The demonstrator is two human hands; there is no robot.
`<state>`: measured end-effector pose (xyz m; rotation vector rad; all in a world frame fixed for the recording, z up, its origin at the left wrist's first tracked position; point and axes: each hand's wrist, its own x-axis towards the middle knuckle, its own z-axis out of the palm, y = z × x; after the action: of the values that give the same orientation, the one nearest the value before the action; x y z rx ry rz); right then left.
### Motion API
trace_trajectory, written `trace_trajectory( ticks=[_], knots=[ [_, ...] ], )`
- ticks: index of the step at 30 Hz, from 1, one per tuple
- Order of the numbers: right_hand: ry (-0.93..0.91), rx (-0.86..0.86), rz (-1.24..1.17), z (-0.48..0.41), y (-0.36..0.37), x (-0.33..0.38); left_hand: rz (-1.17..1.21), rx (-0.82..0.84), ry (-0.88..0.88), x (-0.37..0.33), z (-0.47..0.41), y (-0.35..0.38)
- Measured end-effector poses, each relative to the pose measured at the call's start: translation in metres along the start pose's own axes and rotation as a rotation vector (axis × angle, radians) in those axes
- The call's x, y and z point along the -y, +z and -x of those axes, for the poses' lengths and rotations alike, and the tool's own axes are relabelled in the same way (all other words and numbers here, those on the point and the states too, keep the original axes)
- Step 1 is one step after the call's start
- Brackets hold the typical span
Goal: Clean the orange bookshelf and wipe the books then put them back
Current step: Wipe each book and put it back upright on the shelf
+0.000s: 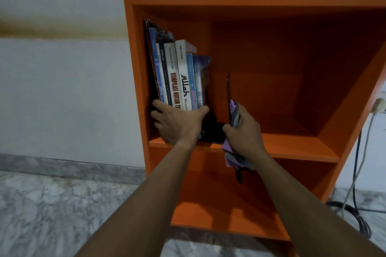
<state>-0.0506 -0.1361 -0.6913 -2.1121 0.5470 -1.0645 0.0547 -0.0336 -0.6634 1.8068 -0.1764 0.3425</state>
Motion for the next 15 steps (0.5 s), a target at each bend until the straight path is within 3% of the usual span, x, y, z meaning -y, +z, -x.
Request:
trace_trajectory(
  ticks=[15],
  knots=[
    [-0.013,0.073,-0.093,-0.003,0.011,0.007,-0.036,0.032,0.022,-0.01,-0.004,-0.003]
  ],
)
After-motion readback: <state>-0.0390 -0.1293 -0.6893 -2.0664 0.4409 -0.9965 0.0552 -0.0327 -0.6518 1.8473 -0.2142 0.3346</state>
